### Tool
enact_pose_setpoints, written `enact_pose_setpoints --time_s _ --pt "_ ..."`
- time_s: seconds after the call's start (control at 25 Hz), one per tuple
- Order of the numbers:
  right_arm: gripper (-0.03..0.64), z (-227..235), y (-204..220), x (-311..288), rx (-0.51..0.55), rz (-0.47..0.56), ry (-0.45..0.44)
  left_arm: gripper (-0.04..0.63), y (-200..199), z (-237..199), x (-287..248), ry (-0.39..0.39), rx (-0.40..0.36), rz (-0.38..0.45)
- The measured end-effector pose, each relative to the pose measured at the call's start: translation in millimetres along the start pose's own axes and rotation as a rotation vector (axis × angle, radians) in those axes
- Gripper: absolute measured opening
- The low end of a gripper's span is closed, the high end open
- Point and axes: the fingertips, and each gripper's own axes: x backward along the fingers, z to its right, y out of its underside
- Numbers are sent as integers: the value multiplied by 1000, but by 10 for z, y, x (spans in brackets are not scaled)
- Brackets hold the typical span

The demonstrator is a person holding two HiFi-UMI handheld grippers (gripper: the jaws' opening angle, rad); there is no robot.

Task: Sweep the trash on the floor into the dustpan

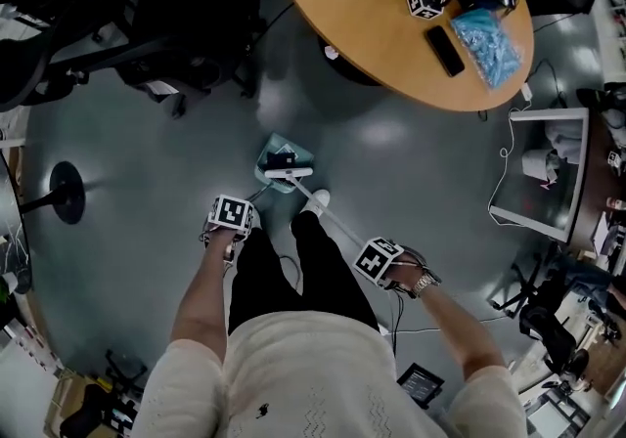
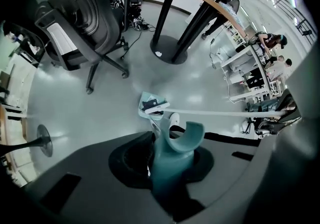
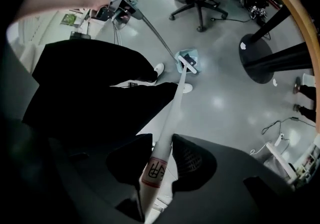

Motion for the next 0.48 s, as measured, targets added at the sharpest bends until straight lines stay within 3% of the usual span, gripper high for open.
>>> enact_pose_setpoints --time_s 0.16,0.32,0.48 --pt "126 -261 42 -137 -38 -32 19 92 165 -137 48 15 -18 12" --pt "127 -739 -105 -103 -123 9 -14 92 227 -266 121 -3 -113 1" --pt "126 -1296 -258 -113 -214 43 -53 92 410 -290 142 54 -185 -41"
